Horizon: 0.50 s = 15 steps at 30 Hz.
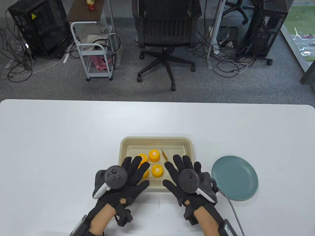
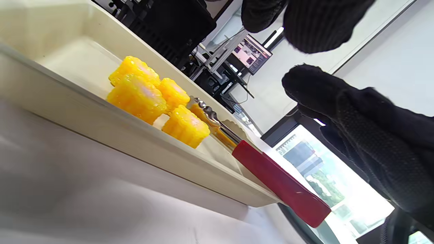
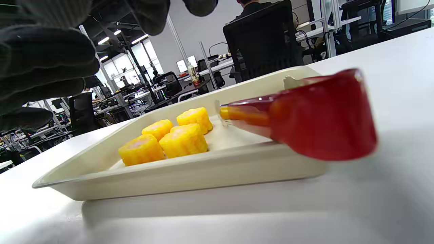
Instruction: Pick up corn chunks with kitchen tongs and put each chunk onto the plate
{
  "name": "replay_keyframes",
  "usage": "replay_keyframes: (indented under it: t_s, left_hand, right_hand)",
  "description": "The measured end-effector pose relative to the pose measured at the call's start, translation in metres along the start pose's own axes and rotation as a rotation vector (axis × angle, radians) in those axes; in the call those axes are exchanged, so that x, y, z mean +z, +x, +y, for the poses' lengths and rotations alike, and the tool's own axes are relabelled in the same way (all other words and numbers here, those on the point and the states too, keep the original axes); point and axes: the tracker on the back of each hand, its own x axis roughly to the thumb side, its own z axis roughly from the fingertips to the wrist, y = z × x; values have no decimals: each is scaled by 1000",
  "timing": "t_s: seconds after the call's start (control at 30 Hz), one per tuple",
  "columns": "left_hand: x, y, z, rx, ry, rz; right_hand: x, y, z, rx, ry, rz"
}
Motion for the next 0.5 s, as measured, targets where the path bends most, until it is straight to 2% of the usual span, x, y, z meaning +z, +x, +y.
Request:
replay_keyframes:
  t_s: [0.5]
  left_hand:
    - [1, -4, 3, 27, 0, -1]
  right_hand:
    - [1, 0, -2, 25, -21, 9]
